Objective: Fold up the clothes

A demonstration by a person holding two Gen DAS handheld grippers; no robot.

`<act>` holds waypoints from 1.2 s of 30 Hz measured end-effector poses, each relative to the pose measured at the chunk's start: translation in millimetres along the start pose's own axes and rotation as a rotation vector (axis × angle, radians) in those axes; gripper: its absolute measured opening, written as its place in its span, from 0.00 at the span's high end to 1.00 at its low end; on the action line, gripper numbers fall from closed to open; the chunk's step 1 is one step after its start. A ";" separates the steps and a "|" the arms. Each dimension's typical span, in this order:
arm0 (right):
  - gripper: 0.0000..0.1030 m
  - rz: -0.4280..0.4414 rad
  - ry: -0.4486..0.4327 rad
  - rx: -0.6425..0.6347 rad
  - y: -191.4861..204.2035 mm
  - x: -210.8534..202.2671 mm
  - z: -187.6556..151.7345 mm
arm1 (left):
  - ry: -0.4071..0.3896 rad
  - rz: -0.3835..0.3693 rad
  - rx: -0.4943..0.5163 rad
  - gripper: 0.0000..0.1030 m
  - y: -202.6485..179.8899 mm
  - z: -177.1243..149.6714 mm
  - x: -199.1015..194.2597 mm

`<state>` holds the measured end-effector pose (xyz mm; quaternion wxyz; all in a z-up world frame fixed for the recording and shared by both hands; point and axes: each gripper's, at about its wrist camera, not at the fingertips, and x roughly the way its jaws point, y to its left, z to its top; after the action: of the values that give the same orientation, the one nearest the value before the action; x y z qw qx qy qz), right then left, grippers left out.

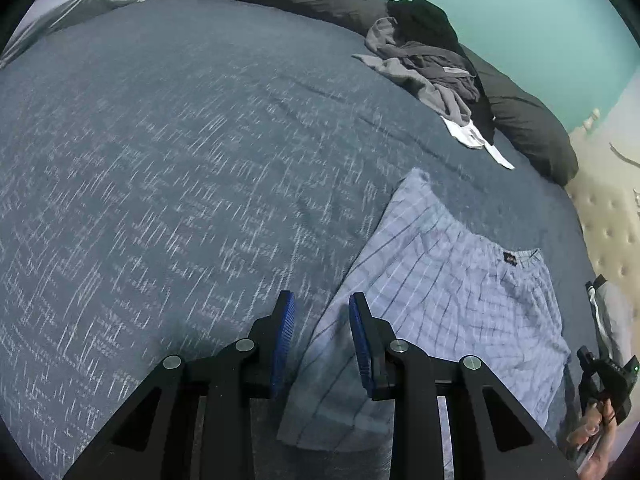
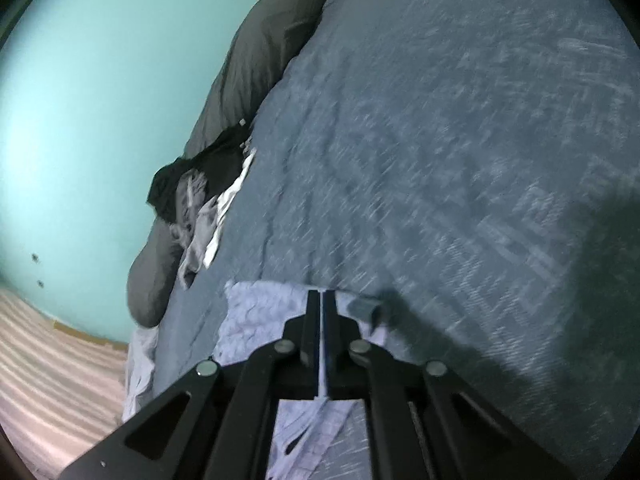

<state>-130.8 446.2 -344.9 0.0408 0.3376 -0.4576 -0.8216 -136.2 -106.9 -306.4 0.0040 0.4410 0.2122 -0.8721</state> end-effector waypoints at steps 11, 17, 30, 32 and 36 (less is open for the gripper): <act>0.65 0.001 0.119 -0.227 44.9 19.7 -13.1 | 0.006 -0.059 0.042 0.70 -27.4 25.5 17.1; 0.65 -0.023 0.193 -0.289 65.3 46.4 -8.4 | 0.015 -0.110 0.037 0.50 -39.2 45.1 24.8; 0.62 -0.136 0.380 -0.574 146.5 152.0 10.7 | 0.093 -0.099 0.116 0.50 -57.6 92.5 66.6; 0.62 -0.134 0.396 -0.597 151.2 166.8 10.5 | 0.098 -0.107 0.125 0.51 -57.6 93.6 70.1; 0.62 -0.152 0.449 -0.654 155.9 196.3 4.8 | 0.123 -0.130 0.139 0.55 -59.3 92.0 78.3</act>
<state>-322.2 285.9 -323.2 0.1840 0.5108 -0.1253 -0.8304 -266.2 -73.2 -297.0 -0.0962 0.4783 0.1792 -0.8543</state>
